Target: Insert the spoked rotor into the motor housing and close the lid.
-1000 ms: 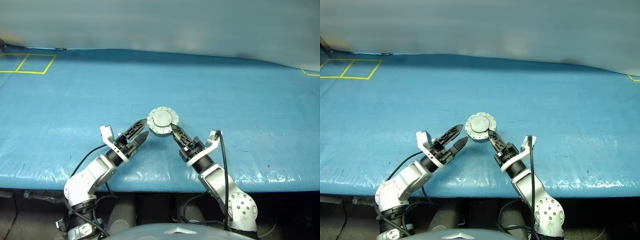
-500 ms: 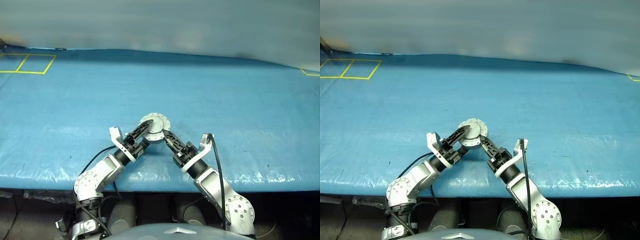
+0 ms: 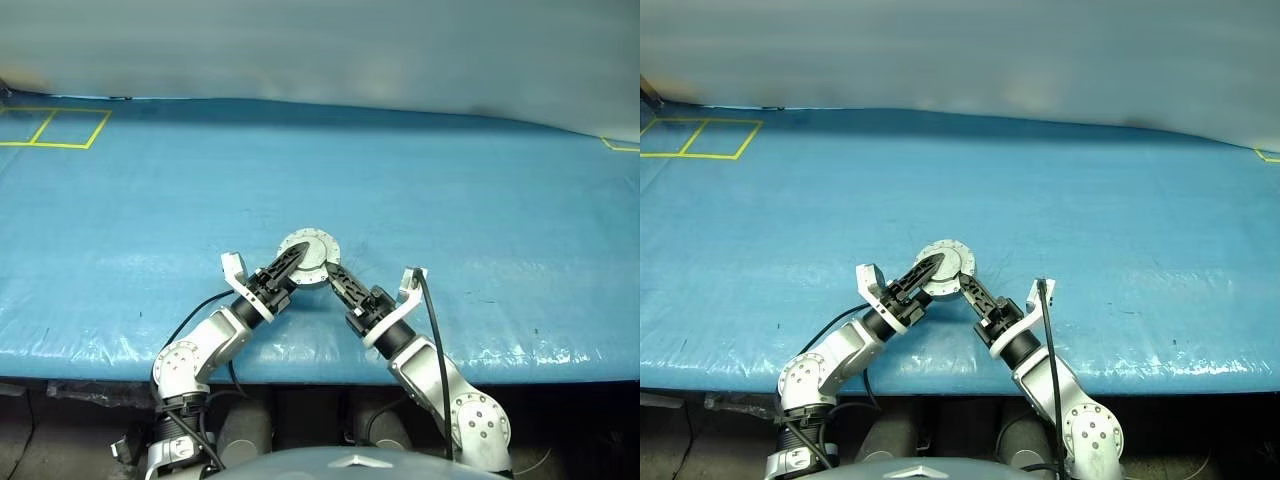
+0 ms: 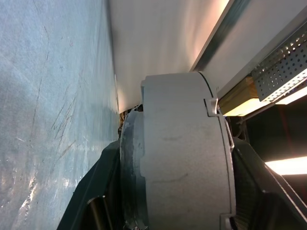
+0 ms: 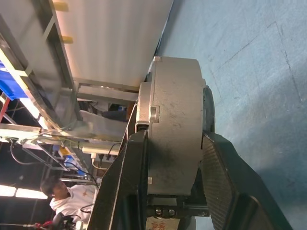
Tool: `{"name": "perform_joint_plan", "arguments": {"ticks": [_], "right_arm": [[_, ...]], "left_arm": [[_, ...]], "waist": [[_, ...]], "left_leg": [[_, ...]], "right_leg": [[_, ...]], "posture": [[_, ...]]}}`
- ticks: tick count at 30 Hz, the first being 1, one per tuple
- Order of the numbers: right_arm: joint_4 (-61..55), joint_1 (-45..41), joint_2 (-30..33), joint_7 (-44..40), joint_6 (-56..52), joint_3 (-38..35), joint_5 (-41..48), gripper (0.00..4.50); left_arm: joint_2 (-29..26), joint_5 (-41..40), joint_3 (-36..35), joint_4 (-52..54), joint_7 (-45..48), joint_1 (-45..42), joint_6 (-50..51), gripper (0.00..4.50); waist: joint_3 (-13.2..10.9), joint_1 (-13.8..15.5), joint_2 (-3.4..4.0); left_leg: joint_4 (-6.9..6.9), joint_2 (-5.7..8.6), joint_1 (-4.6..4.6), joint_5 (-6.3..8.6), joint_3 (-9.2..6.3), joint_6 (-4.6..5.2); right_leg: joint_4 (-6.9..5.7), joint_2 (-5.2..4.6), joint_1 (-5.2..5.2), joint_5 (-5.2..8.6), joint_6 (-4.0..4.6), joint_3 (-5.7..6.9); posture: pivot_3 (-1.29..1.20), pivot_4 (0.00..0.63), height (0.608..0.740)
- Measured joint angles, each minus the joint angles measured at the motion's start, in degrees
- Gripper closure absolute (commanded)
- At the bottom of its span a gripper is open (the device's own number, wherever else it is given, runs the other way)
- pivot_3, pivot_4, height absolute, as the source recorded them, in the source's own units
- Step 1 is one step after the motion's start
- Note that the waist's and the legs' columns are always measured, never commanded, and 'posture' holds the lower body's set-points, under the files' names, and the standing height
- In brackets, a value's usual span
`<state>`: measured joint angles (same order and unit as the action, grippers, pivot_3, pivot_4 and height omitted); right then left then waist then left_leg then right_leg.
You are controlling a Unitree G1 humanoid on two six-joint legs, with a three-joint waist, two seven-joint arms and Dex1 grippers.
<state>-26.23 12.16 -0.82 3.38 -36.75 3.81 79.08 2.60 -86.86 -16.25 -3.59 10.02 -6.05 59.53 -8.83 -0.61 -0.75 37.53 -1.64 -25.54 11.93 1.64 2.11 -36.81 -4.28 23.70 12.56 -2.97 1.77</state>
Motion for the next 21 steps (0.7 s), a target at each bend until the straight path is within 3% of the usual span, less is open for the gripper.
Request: {"name": "perform_joint_plan", "arguments": {"ticks": [1, 2, 6, 10, 15, 19, 21], "right_arm": [[0.0, 0.0, 0.08, -0.48, 0.14, 0.19, -0.51, 3.31], [-0.01, 0.0, 0.13, -0.98, 0.26, 0.34, -1.08, 2.57], [-0.37, -0.01, 0.61, -2.95, 1.27, 0.8, -4.71, 1.27], [-3.64, -1.16, 6.13, -4.84, 2.5, 2.53, -14.79, 0.01], [-5.15, -0.97, 10.93, -7.22, 8.14, 5.82, -32.42, 0.0], [-4.39, -0.51, 18.78, -8.13, 13.1, 11.7, -51.21, 0.0], [-3.28, -0.08, 18.54, -8.08, 14.52, 13.18, -55.82, 0.0]], "left_arm": [[-0.12, -0.11, -0.01, 0.0, 0.02, 0.0, 0.0, 2.07], [-0.25, -0.27, -0.01, 0.0, 0.0, -0.02, -0.02, 2.07], [-0.56, 1.26, 0.14, -0.02, -1.32, -0.5, -1.32, 2.07], [-2.14, 5.3, -1.33, -3.73, -2.62, -5.11, -5.43, 2.07], [-5.92, 15.05, -4.41, -14.66, -4.16, -15.57, -14.24, 2.07], [-8.58, 23.47, -5.35, -26.52, -2.03, -26.19, -21.23, 2.07], [-9.44, 26.64, -5.98, -32.06, -0.83, -30.9, -24.82, 2.07]], "waist": [[0.0, 0.0, 0.0], [0.0, 0.0, 0.0], [0.0, 0.05, 0.0], [0.0, 0.05, 0.0], [0.0, 0.21, -0.01], [-0.05, 0.82, -0.13], [-0.06, 0.92, -0.16]], "left_leg": [[0.0, 0.0, 0.0, 0.0, 0.0, 0.0], [0.0, 0.0, 0.0, 0.0, 0.0, 0.0], [0.01, 0.01, 0.0, 0.0, 0.0, 0.0], [0.13, 0.09, 0.0, -0.01, 0.02, 0.01], [0.19, 0.14, -0.02, -0.02, -0.02, -0.02], [0.2, 0.26, -0.11, -0.03, 0.03, -0.02], [0.19, 0.25, -0.13, -0.03, 0.06, -0.03]], "right_leg": [[0.0, 0.0, 0.0, 0.0, 0.0, 0.0], [0.0, 0.0, 0.0, 0.01, -0.01, 0.0], [0.0, 0.0, -0.01, 0.02, -0.04, 0.0], [-0.01, 0.03, -0.03, 0.03, -0.15, 0.02], [-0.01, 0.3, -0.04, 0.04, -0.19, -0.01], [0.04, 0.31, -0.03, -0.04, -0.24, -0.09], [0.04, 0.34, -0.03, -0.09, -0.26, -0.1]], "posture": [[0.0, 0.15, 0.74], [0.0, 0.15, 0.74], [0.0, 0.15, 0.74], [0.0, 0.15, 0.74], [0.0, 0.15, 0.74], [0.0, 0.15, 0.74], [0.0, 0.15, 0.74]]}}
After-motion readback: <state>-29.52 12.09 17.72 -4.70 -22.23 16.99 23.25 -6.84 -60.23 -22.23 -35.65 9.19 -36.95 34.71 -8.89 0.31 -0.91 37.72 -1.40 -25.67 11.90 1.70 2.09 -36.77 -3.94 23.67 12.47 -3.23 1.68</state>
